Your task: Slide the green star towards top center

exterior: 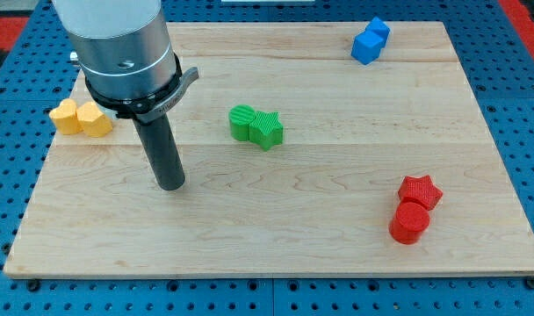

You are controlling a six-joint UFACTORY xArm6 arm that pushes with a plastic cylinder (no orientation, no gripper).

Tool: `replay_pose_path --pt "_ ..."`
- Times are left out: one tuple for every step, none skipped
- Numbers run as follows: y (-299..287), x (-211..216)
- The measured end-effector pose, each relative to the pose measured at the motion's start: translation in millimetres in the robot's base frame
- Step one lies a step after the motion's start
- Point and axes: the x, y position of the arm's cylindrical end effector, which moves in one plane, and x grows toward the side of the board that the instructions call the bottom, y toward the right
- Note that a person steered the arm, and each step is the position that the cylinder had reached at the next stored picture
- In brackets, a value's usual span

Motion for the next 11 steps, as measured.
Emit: replay_pose_path --pt "2.4 0.0" --pt "3.0 0.0" --pt "3.0 0.0" --pt "3.0 0.0" --pt "26.8 0.1" --pt "119.8 -1.3" --pt "155.4 -11.4" --pt "155.4 -14.7" --pt "155.7 -20.4" --pt "155.7 -20.5" --pt "156.0 -20.6"
